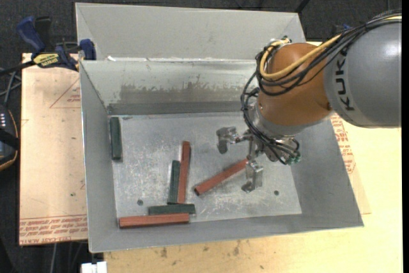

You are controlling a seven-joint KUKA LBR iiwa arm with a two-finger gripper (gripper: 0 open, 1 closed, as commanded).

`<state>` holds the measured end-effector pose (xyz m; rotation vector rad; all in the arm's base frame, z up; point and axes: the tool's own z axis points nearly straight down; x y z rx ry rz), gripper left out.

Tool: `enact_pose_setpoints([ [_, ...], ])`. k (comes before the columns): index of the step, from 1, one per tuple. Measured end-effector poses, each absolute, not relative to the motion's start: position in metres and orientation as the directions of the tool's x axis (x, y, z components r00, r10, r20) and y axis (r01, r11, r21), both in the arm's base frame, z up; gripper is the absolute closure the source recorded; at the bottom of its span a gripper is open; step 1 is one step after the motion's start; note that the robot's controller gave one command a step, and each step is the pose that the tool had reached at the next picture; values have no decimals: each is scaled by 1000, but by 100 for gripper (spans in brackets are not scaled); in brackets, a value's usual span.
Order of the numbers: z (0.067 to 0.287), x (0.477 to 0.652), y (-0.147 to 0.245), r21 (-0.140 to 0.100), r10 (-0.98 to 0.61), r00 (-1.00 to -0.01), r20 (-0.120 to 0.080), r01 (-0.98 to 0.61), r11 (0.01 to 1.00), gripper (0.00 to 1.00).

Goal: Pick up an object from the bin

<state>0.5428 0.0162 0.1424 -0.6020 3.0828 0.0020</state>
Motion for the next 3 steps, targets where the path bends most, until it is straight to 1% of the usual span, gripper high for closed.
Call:
enact_pose_setpoints([
  [1, 117, 549, 8, 1, -272, -962, -2, -272, 962, 0],
  [2, 84, 555, 14, 0, -469, -883, -2, -469, 883, 0],
  [3, 72, 540, 16, -1, -241, -971, -4, -241, 971, 100],
])
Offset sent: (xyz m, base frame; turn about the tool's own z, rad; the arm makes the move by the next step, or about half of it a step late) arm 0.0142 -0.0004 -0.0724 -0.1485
